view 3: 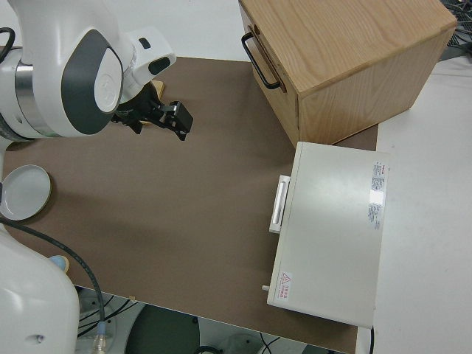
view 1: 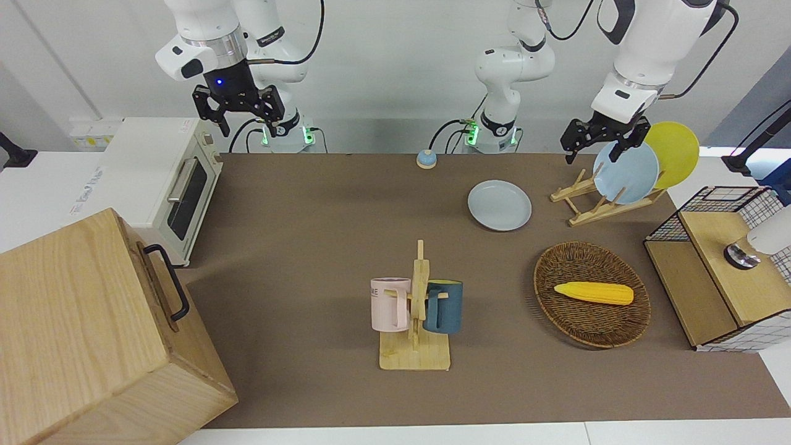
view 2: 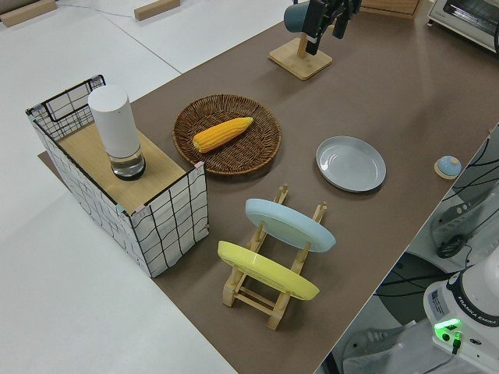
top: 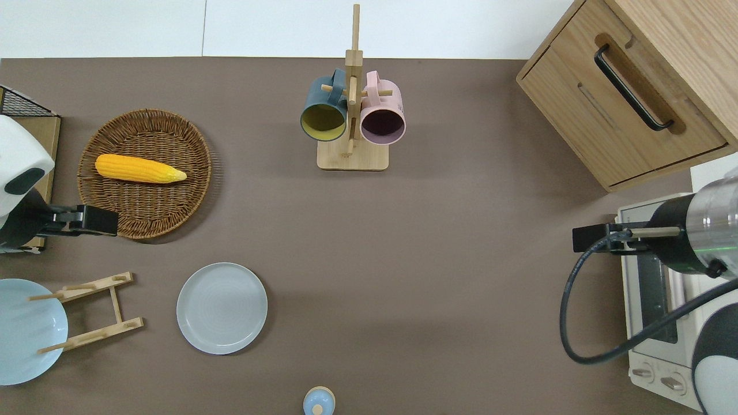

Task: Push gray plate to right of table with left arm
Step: 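Lower the left gripper toward the table beside the gray plate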

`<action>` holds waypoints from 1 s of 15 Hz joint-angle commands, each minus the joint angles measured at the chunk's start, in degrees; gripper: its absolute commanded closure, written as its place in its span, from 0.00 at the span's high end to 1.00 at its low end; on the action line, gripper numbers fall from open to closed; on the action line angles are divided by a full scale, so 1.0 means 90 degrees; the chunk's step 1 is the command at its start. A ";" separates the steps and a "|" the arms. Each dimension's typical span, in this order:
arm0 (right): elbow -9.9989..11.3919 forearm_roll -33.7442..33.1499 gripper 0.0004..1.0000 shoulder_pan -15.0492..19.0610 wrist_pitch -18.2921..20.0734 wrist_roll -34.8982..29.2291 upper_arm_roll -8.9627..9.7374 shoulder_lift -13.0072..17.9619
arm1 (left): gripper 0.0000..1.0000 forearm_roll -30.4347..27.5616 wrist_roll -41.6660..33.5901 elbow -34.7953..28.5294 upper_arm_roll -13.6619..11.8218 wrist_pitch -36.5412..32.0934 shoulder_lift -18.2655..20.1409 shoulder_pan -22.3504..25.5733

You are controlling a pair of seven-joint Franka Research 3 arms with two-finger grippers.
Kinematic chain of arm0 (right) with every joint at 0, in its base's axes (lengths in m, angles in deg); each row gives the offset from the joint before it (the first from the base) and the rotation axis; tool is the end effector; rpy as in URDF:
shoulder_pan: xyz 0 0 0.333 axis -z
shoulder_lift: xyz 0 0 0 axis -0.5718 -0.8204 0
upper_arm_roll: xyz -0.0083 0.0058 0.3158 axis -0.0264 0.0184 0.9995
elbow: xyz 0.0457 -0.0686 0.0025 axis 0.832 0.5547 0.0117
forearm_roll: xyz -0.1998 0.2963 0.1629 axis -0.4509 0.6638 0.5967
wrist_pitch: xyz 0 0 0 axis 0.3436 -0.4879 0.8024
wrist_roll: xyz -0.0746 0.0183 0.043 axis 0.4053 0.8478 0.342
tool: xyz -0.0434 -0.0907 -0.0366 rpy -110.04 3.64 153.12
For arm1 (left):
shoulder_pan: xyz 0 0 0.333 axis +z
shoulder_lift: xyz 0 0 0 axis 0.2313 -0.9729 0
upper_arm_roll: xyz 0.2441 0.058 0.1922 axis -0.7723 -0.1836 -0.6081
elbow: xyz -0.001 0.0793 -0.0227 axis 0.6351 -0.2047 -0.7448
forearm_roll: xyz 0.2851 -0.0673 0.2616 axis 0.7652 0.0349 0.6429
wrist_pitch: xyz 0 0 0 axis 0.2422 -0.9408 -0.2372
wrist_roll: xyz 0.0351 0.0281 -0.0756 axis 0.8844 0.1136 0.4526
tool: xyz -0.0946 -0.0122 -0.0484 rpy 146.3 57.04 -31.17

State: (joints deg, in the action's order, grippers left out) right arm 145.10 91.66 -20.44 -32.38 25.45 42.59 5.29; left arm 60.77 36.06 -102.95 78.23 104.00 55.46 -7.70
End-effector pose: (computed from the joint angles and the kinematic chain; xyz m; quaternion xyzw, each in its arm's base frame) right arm 0.5062 0.0787 0.6526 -0.9996 0.0266 0.0020 0.0041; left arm 0.5379 -0.0242 0.6182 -0.9995 0.0173 0.0077 0.0242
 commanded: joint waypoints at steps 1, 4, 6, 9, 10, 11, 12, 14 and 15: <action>0.0173 0.0137 1.00 0.0154 -0.0002 -0.0065 0.0092 0.0174 | 0.99 0.0017 0.0062 -0.0052 0.0054 -0.0357 0.0087 0.0064; 0.0173 0.0137 1.00 0.0154 0.0008 -0.0065 0.0092 0.0174 | 0.99 0.0017 0.0189 -0.0092 0.0064 -0.0359 0.0097 0.0073; 0.0173 0.0137 1.00 0.0154 -0.0002 -0.0065 0.0092 0.0174 | 0.99 0.0008 0.0219 -0.0121 0.0064 -0.0359 0.0097 0.0073; 0.0173 0.0137 1.00 0.0154 -0.0002 -0.0075 0.0092 0.0174 | 0.99 -0.0051 0.0151 -0.0403 0.0044 -0.0350 0.0116 0.0102; 0.0173 0.0137 1.00 0.0154 -0.0002 -0.0075 0.0092 0.0174 | 0.99 -0.0158 0.0151 -0.0588 0.0006 -0.0340 0.0184 0.0112; 0.0173 0.0137 1.00 0.0154 -0.0002 -0.0065 0.0092 0.0174 | 0.99 -0.0197 0.0131 -0.0803 -0.0024 -0.0311 0.0233 0.0122; 0.0173 0.0137 1.00 0.0154 -0.0002 -0.0065 0.0092 0.0174 | 0.99 -0.0207 0.0131 -0.0989 -0.0034 -0.0272 0.0272 0.0122; 0.0173 0.0137 1.00 0.0154 -0.0002 -0.0075 0.0092 0.0174 | 0.99 -0.0469 0.0131 -0.1583 -0.0150 -0.0048 0.0370 0.0190; 0.0173 0.0137 1.00 0.0154 -0.0002 -0.0065 0.0092 0.0174 | 0.99 -0.0558 0.0131 -0.2099 -0.0277 0.0272 0.0496 0.0200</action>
State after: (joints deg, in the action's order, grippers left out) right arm 145.10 91.66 -20.45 -32.38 25.45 42.59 5.29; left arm 58.30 37.14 -112.49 77.19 101.54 55.99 -7.11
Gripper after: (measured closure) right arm 0.004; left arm 0.004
